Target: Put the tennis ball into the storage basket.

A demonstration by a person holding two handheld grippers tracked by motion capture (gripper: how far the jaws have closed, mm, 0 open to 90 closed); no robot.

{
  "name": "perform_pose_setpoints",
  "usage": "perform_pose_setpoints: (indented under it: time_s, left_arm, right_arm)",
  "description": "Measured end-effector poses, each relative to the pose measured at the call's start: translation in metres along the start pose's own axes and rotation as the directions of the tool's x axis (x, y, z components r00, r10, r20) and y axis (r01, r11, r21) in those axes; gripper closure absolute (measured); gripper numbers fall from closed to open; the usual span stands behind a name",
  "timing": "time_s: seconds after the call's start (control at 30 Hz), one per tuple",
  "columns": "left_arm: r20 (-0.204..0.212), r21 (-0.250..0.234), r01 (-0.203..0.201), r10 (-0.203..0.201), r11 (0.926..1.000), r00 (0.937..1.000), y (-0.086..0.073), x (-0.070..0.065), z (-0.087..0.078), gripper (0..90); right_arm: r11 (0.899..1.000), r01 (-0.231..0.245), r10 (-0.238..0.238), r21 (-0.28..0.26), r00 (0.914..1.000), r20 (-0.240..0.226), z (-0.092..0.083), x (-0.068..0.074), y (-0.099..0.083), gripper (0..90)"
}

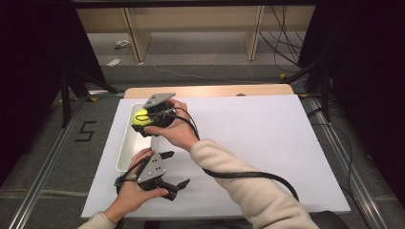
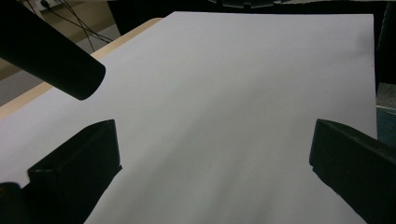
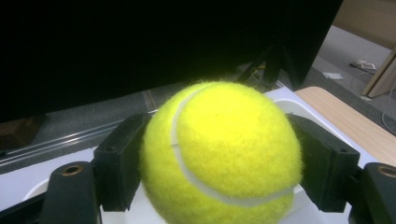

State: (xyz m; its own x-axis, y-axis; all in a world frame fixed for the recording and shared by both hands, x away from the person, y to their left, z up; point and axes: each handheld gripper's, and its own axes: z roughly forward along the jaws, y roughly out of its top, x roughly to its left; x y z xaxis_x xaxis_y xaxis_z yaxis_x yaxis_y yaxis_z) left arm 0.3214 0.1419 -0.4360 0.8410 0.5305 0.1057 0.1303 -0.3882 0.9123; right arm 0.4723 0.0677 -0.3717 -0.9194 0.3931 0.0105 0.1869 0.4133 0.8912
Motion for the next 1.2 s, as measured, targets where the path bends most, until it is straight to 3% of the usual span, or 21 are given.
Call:
perform_pose_setpoints:
  time_s: [1.2]
  left_arm:
    - [0.003, 0.001, 0.0, 0.0, 1.0, 1.0, 0.0, 0.0, 0.0, 1.3]
  right_arm:
    - [1.0, 0.006, -0.005, 0.026, 1.0, -0.006, 0.014, 0.0, 0.003, 26.1]
